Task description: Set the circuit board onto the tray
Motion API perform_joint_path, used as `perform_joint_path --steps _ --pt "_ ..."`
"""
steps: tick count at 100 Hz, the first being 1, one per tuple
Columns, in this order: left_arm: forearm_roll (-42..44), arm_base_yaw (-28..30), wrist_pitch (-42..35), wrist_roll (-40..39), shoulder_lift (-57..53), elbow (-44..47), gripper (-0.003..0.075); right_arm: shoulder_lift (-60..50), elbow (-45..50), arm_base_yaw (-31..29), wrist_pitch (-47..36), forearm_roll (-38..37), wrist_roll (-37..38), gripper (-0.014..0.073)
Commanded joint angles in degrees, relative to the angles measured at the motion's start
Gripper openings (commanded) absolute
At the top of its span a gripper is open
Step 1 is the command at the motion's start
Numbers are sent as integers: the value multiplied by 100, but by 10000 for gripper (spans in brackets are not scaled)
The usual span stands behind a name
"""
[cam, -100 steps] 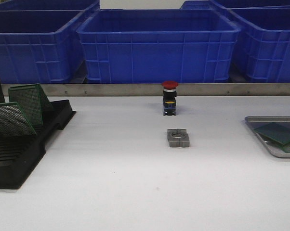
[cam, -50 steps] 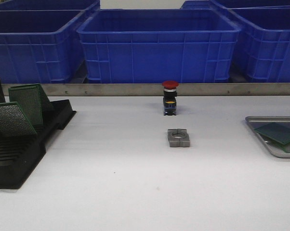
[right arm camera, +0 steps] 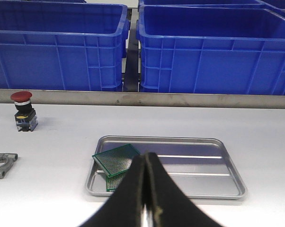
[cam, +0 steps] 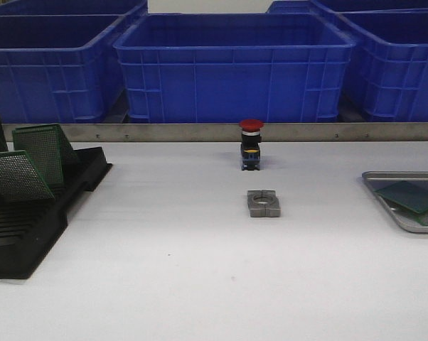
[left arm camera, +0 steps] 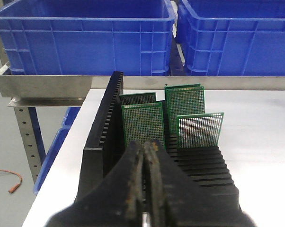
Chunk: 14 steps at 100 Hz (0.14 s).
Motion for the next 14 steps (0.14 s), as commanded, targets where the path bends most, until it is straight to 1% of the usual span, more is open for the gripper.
perform_joint_path --steps 1,14 --pt "-2 8 -456 -32 -169 282 -20 -157 -61 -19 -419 7 -54 -61" --pt "-2 8 -456 -32 -169 282 -20 -157 -61 -19 -419 7 -54 -61"
